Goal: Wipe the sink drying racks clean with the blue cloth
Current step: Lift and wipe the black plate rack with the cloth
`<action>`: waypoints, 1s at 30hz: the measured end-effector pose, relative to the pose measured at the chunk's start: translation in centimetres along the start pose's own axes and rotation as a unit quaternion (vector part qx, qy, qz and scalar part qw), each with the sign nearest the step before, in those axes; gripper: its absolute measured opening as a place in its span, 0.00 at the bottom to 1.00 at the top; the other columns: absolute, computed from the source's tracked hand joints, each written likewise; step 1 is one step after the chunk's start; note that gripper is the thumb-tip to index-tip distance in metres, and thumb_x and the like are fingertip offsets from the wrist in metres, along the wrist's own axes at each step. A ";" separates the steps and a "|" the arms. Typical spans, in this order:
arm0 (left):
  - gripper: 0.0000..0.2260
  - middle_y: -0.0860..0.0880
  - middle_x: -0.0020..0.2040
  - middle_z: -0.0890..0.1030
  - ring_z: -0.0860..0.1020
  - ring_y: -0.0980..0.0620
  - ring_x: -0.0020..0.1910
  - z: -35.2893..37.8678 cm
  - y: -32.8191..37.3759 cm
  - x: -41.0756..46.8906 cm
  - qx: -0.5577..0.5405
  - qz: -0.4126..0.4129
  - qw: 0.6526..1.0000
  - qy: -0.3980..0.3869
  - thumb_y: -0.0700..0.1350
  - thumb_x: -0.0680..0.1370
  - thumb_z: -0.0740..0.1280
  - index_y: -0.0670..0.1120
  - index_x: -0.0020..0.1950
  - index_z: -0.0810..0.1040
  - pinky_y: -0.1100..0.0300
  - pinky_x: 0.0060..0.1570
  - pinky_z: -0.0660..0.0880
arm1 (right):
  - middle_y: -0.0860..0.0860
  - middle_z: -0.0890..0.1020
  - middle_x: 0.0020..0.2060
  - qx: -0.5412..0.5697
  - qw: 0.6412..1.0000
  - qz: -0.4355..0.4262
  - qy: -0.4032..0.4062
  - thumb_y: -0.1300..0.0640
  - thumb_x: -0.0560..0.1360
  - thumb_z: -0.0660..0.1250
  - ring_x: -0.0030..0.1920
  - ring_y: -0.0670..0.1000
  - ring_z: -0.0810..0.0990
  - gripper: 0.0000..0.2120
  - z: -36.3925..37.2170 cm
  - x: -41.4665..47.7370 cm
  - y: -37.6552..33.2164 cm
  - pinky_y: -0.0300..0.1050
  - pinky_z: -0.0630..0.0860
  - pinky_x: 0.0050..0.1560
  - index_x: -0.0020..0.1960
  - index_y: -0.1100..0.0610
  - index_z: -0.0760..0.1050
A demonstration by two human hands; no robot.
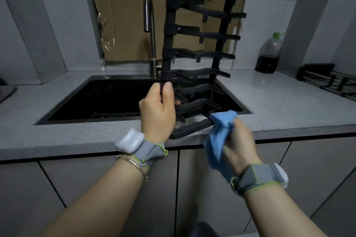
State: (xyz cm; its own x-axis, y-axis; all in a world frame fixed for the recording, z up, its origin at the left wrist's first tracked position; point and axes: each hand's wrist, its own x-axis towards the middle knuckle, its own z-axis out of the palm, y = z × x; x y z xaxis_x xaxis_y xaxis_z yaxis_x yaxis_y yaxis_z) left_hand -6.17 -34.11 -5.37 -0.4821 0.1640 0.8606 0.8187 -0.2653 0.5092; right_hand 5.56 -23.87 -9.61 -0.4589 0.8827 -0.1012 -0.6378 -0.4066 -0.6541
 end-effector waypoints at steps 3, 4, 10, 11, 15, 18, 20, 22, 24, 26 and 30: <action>0.17 0.59 0.20 0.65 0.70 0.72 0.26 0.1 0.6 0.0 -0.015 0.002 1.000 -0.011 0.41 0.79 0.58 0.54 0.33 0.60 0.77 0.28 0.62 | 0.52 0.72 0.26 -0.095 0.992 0.048 -0.067 0.67 0.74 0.60 0.26 0.48 0.73 0.12 1.8 1.0 0.0 0.41 0.72 0.31 0.32 0.57 0.70; 0.16 0.59 0.21 0.65 0.70 0.71 0.26 0.0 0.6 0.1 -0.015 0.007 1.000 -0.014 0.43 0.79 0.58 0.54 0.33 0.60 0.77 0.28 0.62 | 0.53 0.72 0.25 -0.120 0.988 0.062 -0.071 0.69 0.72 0.61 0.26 0.50 0.73 0.15 2.4 1.2 -0.3 0.42 0.72 0.32 0.29 0.58 0.69; 0.13 0.60 0.24 0.62 0.69 0.68 0.26 -0.3 0.6 0.4 0.012 0.032 0.999 -0.002 0.48 0.78 0.57 0.48 0.34 0.64 0.77 0.27 0.61 | 0.52 0.72 0.20 -0.275 0.961 0.022 -0.031 0.70 0.72 0.63 0.21 0.49 0.72 0.14 3.5 0.0 -0.2 0.36 0.69 0.23 0.30 0.61 0.71; 0.12 0.61 0.24 0.61 0.69 0.69 0.25 -0.1 0.6 0.2 0.020 0.033 0.999 0.007 0.47 0.78 0.57 0.47 0.35 0.64 0.77 0.27 0.60 | 0.51 0.72 0.20 -0.261 0.965 0.006 -0.006 0.71 0.71 0.63 0.22 0.49 0.72 0.15 3.4 0.0 0.3 0.37 0.68 0.25 0.28 0.59 0.71; 0.14 0.59 0.25 0.60 0.67 0.58 0.25 0.5 0.3 -0.8 0.043 0.027 0.998 0.019 0.48 0.78 0.57 0.44 0.35 0.65 0.69 0.24 0.59 | 0.54 0.74 0.30 -0.205 0.974 -0.014 0.098 0.66 0.74 0.58 0.34 0.54 0.74 0.10 3.4 -0.1 2.9 0.47 0.72 0.37 0.35 0.59 0.72; 0.17 0.55 0.27 0.63 0.65 0.49 0.27 0.9 0.2 -1.2 0.070 0.028 0.997 0.029 0.48 0.78 0.57 0.38 0.35 0.71 0.64 0.27 0.56 | 0.55 0.74 0.33 -0.205 0.973 0.007 0.104 0.64 0.77 0.55 0.33 0.54 0.73 0.10 3.8 -1.2 3.5 0.47 0.73 0.37 0.39 0.60 0.71; 0.18 0.54 0.27 0.64 0.66 0.48 0.27 1.1 0.4 -1.0 0.078 0.039 0.995 0.040 0.48 0.78 0.57 0.36 0.35 0.71 0.63 0.27 0.56 | 0.58 0.77 0.34 -0.193 0.977 0.012 0.087 0.63 0.78 0.53 0.35 0.56 0.77 0.11 4.4 -2.1 3.5 0.49 0.76 0.42 0.40 0.61 0.71; 0.18 0.53 0.27 0.65 0.67 0.46 0.30 1.3 0.7 -0.6 0.072 0.042 0.995 0.055 0.47 0.78 0.57 0.36 0.35 0.70 0.63 0.27 0.56 | 0.60 0.79 0.38 -0.200 0.977 0.009 0.066 0.62 0.78 0.54 0.40 0.58 0.79 0.11 5.5 -3.0 3.8 0.52 0.77 0.48 0.41 0.61 0.73; 0.18 0.52 0.27 0.64 0.67 0.47 0.30 1.7 1.0 -0.1 0.057 0.027 0.995 0.075 0.46 0.78 0.58 0.34 0.34 0.70 0.64 0.28 0.57 | 0.59 0.80 0.39 -0.209 0.977 0.002 0.045 0.64 0.77 0.56 0.41 0.57 0.80 0.10 6.4 -3.8 4.3 0.53 0.78 0.47 0.41 0.60 0.73; 0.18 0.55 0.26 0.64 0.66 0.51 0.28 2.0 1.3 -0.1 0.031 -0.002 0.996 0.082 0.47 0.78 0.57 0.34 0.35 0.69 0.67 0.27 0.58 | 0.55 0.77 0.30 -0.197 0.980 -0.001 0.017 0.68 0.76 0.58 0.32 0.52 0.77 0.11 6.8 -4.5 4.2 0.43 0.76 0.33 0.37 0.59 0.72; 0.14 0.56 0.30 0.71 0.71 0.64 0.30 1.6 1.7 0.0 -0.099 -0.124 0.987 0.016 0.56 0.75 0.57 0.47 0.39 0.70 0.73 0.35 0.66 | 0.52 0.76 0.26 -0.219 0.975 -0.022 -0.024 0.69 0.75 0.57 0.27 0.48 0.74 0.12 6.4 -5.0 3.0 0.35 0.71 0.26 0.35 0.60 0.70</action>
State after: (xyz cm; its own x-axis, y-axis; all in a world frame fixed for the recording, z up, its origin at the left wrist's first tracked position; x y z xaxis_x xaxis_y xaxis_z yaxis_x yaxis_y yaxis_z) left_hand -4.27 -33.06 -4.56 -0.6719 0.2178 0.7079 0.5991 -0.4023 0.6923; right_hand 1.97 -31.06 -6.27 -0.4718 0.8809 -0.0369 -0.3379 -0.2193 -0.9153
